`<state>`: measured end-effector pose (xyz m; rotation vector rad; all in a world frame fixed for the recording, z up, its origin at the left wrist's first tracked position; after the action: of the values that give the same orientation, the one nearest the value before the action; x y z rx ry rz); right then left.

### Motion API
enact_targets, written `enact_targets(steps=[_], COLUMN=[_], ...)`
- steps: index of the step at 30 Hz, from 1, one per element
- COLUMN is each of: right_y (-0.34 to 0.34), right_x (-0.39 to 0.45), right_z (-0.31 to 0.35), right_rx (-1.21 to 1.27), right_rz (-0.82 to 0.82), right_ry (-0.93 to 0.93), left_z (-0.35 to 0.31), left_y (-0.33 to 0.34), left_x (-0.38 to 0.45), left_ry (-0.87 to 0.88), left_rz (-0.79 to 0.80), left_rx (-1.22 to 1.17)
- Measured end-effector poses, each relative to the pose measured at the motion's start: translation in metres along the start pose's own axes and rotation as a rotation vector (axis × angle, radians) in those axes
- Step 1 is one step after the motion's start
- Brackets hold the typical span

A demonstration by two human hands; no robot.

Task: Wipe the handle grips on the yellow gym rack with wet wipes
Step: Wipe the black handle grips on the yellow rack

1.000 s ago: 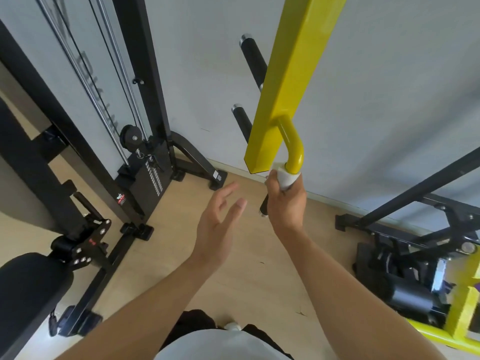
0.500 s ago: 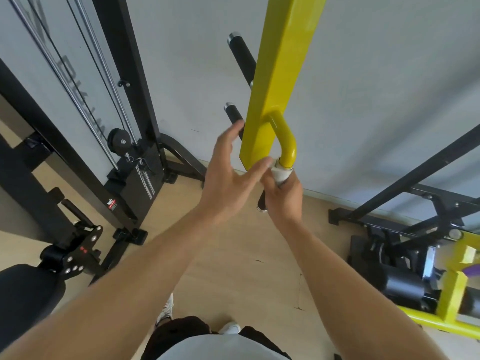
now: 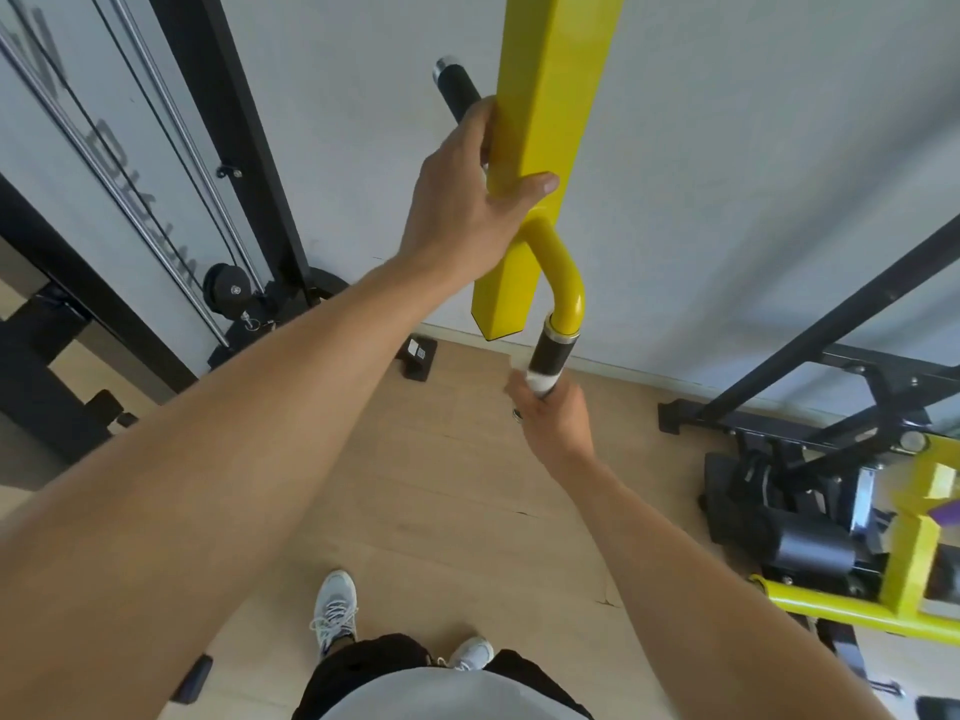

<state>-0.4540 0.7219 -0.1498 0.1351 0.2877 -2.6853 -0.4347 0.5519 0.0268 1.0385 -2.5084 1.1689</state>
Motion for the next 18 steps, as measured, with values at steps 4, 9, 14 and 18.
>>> enact_targets(steps=[4, 9, 14, 18], right_y=[-0.001, -0.006, 0.002, 0.009], right_x=[0.003, 0.008, 0.006, 0.015], right_z=[-0.012, 0.057, -0.010, -0.055], right_rx=[-0.030, 0.080, -0.042, -0.102], right_rz=[-0.006, -0.095, 0.035, 0.186], right_ry=[0.067, -0.257, 0.041, 0.261], left_z=[-0.002, 0.001, 0.004, 0.007], left_y=[0.001, -0.002, -0.006, -0.009], left_x=[0.002, 0.003, 0.002, 0.002], left_ry=[-0.001, -0.011, -0.007, 0.008], left_rz=[-0.005, 0.007, 0.019, 0.081], left_rx=[-0.013, -0.004, -0.023, -0.049])
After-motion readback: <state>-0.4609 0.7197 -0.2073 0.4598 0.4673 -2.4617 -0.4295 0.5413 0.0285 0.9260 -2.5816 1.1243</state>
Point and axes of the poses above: each hand's wrist, its own x-axis towards the middle knuckle, its own y-axis out of the palm, z = x × y, the point moved 4 cm from there along x, towards the middle knuckle, and after that the axes turned 12 degrees about x, right-handed, at the moved point
